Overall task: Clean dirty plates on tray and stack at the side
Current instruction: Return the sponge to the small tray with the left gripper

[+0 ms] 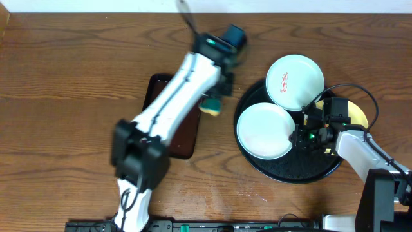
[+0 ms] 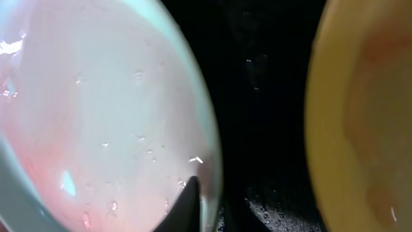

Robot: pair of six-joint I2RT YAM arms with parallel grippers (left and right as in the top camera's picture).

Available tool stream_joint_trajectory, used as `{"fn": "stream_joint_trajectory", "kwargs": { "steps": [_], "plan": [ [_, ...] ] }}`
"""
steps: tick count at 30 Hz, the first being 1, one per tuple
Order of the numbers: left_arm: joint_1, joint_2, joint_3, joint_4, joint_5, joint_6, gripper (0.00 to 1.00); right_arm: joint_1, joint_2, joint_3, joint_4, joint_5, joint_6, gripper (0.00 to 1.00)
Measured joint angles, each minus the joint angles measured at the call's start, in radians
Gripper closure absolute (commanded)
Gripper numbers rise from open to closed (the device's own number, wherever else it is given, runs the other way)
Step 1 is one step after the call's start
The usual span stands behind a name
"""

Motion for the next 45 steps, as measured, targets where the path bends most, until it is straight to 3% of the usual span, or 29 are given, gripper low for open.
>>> {"fn": "stream_joint_trajectory", "kwargs": {
  "steps": [3, 6, 13, 21, 28, 32, 37, 42, 45],
  "plan": [
    [0.082, -0.031, 0.000, -0.033, -0.004, 0.018, 0.92, -0.001, 0.000, -0.001, 0.013, 0.008, 0.029, 0.99],
    [0.153, -0.031, -0.039, -0.012, -0.010, 0.032, 0.85, -0.001, 0.000, -0.002, 0.031, 0.014, 0.050, 0.99],
    [0.263, -0.019, -0.269, 0.075, 0.010, 0.045, 0.83, -0.001, -0.020, 0.001, -0.018, 0.033, 0.081, 0.99],
    [0.270, -0.031, -0.303, 0.080, 0.055, 0.070, 0.58, 0.032, -0.297, 0.016, -0.168, 0.215, 0.103, 0.99],
    [0.270, -0.230, -0.303, 0.079, 0.059, 0.068, 0.51, 0.179, -0.493, 0.022, -0.224, 0.465, 0.120, 0.99],
    [0.270, -0.392, -0.303, 0.072, 0.062, 0.071, 0.41, 0.288, -0.565, 0.022, -0.196, 0.637, 0.138, 0.99],
    [0.270, -0.558, -0.303, 0.045, 0.062, 0.067, 0.36, 0.431, -0.583, 0.023, -0.134, 0.848, 0.105, 0.99],
    [0.270, -0.671, -0.303, 0.018, 0.062, 0.072, 0.20, 0.568, -0.575, 0.024, -0.064, 1.036, 0.037, 0.99],
    [0.270, -0.716, -0.303, 0.010, 0.062, 0.067, 0.19, 0.641, -0.573, 0.024, -0.027, 1.142, -0.014, 0.99]
  ]
}}
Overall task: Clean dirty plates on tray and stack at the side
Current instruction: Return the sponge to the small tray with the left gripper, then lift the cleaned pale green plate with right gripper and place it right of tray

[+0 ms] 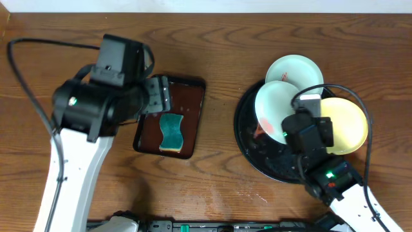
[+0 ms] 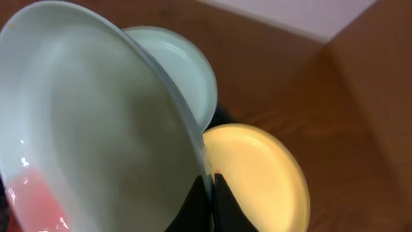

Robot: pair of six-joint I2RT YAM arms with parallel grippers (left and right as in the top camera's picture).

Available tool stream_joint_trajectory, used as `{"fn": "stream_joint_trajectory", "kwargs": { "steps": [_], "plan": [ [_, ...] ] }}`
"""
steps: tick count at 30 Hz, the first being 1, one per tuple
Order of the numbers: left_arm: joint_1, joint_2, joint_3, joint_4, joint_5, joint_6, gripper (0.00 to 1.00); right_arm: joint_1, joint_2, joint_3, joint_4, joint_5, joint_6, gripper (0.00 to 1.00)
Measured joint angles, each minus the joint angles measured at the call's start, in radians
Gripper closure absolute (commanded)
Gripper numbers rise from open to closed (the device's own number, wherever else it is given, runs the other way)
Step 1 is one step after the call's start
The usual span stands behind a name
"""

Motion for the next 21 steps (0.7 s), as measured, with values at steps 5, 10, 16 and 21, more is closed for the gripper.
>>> {"fn": "stream_joint_trajectory", "kwargs": {
  "steps": [5, 10, 16, 21],
  "plan": [
    [0.000, -0.028, 0.000, 0.000, 0.000, 0.000, 0.18, 0.127, 0.001, 0.000, 0.018, 0.136, -0.092, 0.99],
    [0.000, -0.026, 0.000, 0.000, 0.000, 0.000, 0.18, 0.232, 0.001, 0.000, 0.020, 0.187, -0.174, 0.99],
    [0.000, -0.026, 0.000, 0.000, 0.000, 0.000, 0.18, 0.322, 0.001, 0.000, 0.020, 0.239, -0.314, 0.99],
    [0.000, -0.026, 0.000, 0.000, 0.000, 0.000, 0.18, 0.356, 0.001, 0.000, 0.020, 0.290, -0.394, 0.99]
  ]
}}
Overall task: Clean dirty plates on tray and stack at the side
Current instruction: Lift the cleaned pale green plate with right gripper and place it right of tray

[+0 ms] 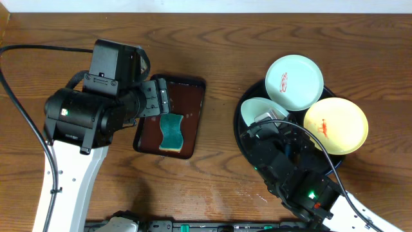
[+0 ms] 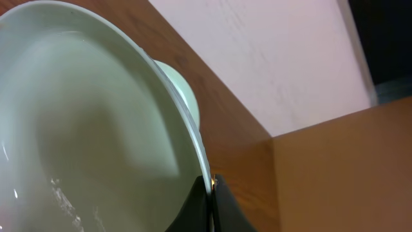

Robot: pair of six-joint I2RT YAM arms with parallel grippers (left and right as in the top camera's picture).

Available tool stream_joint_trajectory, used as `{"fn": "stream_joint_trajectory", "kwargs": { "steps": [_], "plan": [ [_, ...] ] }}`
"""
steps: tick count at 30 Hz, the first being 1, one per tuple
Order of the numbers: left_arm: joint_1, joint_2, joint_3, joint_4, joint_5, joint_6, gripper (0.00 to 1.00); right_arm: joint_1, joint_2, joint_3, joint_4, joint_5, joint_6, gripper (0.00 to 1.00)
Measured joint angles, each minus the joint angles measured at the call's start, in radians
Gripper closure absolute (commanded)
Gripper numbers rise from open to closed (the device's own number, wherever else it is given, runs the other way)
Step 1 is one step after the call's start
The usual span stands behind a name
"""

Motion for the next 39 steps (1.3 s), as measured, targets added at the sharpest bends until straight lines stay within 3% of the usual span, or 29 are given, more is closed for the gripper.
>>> {"fn": "stream_joint_trajectory", "kwargs": {
  "steps": [39],
  "plan": [
    [0.000, 0.000, 0.000, 0.000, 0.000, 0.000, 0.17, 0.005, 0.000, 0.000, 0.000, 0.032, -0.038, 0.99]
  ]
}}
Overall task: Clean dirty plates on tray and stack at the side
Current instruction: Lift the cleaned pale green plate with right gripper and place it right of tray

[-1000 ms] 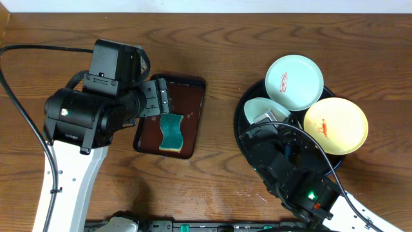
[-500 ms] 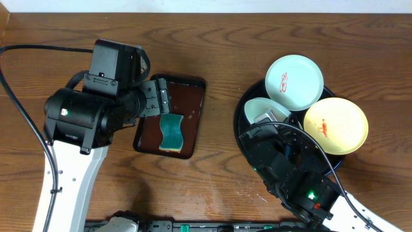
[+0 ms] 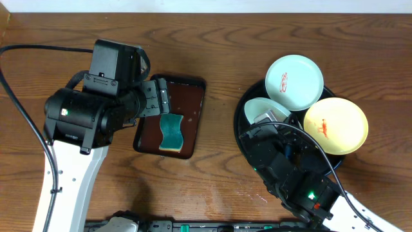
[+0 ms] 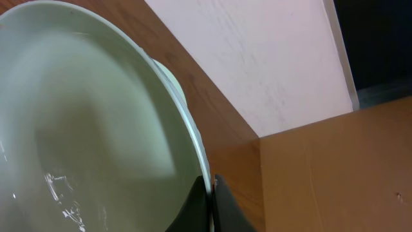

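My right gripper (image 4: pixel 210 187) is shut on the rim of a pale green plate (image 4: pixel 84 129), which shows wet streaks low on its face. In the overhead view that plate (image 3: pixel 262 108) stands tilted steeply over the left part of the round black tray (image 3: pixel 239 122). A second pale green plate (image 3: pixel 295 82) with a red smear rests on the tray's far edge. A yellow plate (image 3: pixel 335 125) with a red smear sits at its right. My left gripper (image 3: pixel 159 96) hangs open above the brown tray (image 3: pixel 190 96), just beyond the teal and yellow sponge (image 3: pixel 170 131) lying there.
The brown rectangular tray sits at the table's middle, left of the black tray. A pale wall and a brown panel fill the right of the right wrist view. Bare wooden tabletop (image 3: pixel 212 187) lies in front of both trays.
Hardly anything has changed. The held plate sits a touch further right in the overhead view and a little differently angled in the right wrist view. The left arm and sponge have not moved.
At first my left arm reached toward the black tray with the sponge, and the right gripper was at the rim of a plate lying flat. Then the sponge lay in the brown tray, the left arm was back at the left, and the plate was lifted, tilted. It has stood steeply since.
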Robot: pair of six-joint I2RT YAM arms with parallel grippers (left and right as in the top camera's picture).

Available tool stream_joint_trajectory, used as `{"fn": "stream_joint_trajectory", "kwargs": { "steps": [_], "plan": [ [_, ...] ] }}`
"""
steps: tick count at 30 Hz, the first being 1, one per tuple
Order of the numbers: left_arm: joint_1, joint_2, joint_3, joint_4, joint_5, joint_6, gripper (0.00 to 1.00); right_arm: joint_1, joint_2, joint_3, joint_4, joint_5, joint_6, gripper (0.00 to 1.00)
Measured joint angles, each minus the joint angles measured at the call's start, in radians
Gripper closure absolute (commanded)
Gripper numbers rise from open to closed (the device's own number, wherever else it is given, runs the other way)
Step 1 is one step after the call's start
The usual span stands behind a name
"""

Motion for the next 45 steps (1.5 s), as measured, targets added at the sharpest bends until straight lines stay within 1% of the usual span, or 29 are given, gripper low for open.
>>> {"fn": "stream_joint_trajectory", "kwargs": {
  "steps": [14, 18, 21, 23, 27, 30, 33, 34, 36, 37, 40, 41, 45],
  "plan": [
    [0.000, 0.000, 0.000, 0.000, 0.000, 0.000, 0.17, -0.013, 0.000, 0.000, 0.000, 0.000, 0.020, 0.99],
    [0.000, 0.000, 0.000, 0.000, 0.000, 0.000, 0.17, -0.051, 0.001, 0.000, 0.000, 0.000, 0.096, 0.99],
    [0.000, 0.000, 0.000, 0.000, 0.000, 0.000, 0.17, -0.099, 0.001, 0.000, 0.000, -0.012, 0.189, 0.99],
    [0.000, 0.000, 0.000, 0.000, 0.000, 0.000, 0.16, -0.155, 0.001, 0.000, 0.000, -0.055, 0.254, 0.99],
    [0.000, 0.000, 0.000, 0.000, 0.000, 0.000, 0.17, -0.341, 0.002, 0.000, 0.001, -0.262, 0.374, 0.99],
    [0.000, 0.000, 0.000, 0.000, 0.000, 0.000, 0.17, -0.531, 0.002, 0.000, 0.001, -0.485, 0.452, 0.99],
    [0.000, 0.000, 0.000, 0.000, 0.000, 0.000, 0.17, -0.766, 0.002, 0.000, 0.001, -0.734, 0.512, 0.99],
    [0.000, 0.000, 0.000, 0.000, 0.000, 0.000, 0.17, -0.874, 0.002, 0.000, 0.000, -0.828, 0.537, 0.99],
    [0.000, 0.000, 0.000, 0.000, 0.000, 0.000, 0.17, -1.022, 0.002, 0.000, 0.001, -0.945, 0.580, 0.99],
    [0.000, 0.000, 0.000, 0.000, 0.000, 0.000, 0.17, -1.135, 0.006, 0.000, 0.002, -1.014, 0.614, 0.99],
    [0.000, 0.000, 0.000, 0.000, 0.000, 0.000, 0.16, -1.371, 0.028, 0.001, 0.018, -1.146, 0.695, 0.99],
    [0.000, 0.000, 0.000, -0.001, 0.000, 0.000, 0.16, -1.486, 0.050, 0.001, 0.033, -1.189, 0.743, 0.99],
    [0.000, 0.000, 0.000, 0.000, 0.000, 0.000, 0.16, -1.709, 0.148, 0.002, 0.109, -1.247, 0.845, 0.99]
  ]
}}
